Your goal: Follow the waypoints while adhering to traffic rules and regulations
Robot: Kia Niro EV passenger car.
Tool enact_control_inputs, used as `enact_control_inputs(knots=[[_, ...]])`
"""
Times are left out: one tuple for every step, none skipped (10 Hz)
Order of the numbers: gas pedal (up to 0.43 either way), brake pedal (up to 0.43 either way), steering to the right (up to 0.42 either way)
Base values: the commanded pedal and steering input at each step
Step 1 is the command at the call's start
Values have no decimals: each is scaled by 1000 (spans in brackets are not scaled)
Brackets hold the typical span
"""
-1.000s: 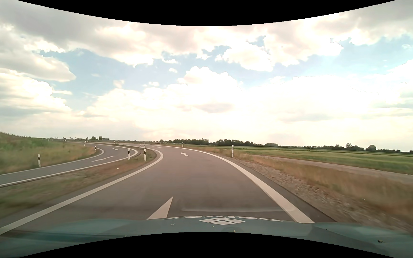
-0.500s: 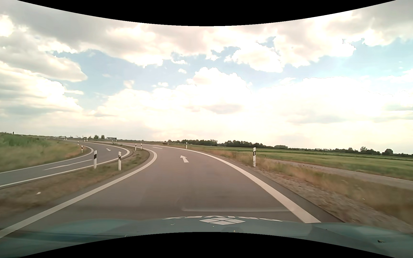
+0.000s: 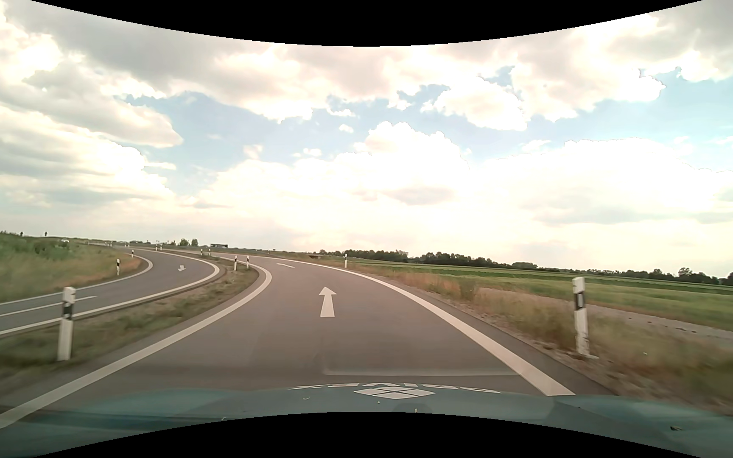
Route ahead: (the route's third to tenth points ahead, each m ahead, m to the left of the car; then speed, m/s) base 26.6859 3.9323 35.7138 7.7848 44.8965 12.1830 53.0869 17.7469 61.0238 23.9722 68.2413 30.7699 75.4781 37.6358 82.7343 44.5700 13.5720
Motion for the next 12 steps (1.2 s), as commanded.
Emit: enact_control_inputs(knots=[[189,0,-52],[189,0,-53],[189,0,-54],[189,0,-55],[189,0,-55],[189,0,-56],[189,0,-57],[189,0,-59],[189,0,-61],[189,0,-61],[189,0,-61],[189,0,-61]])
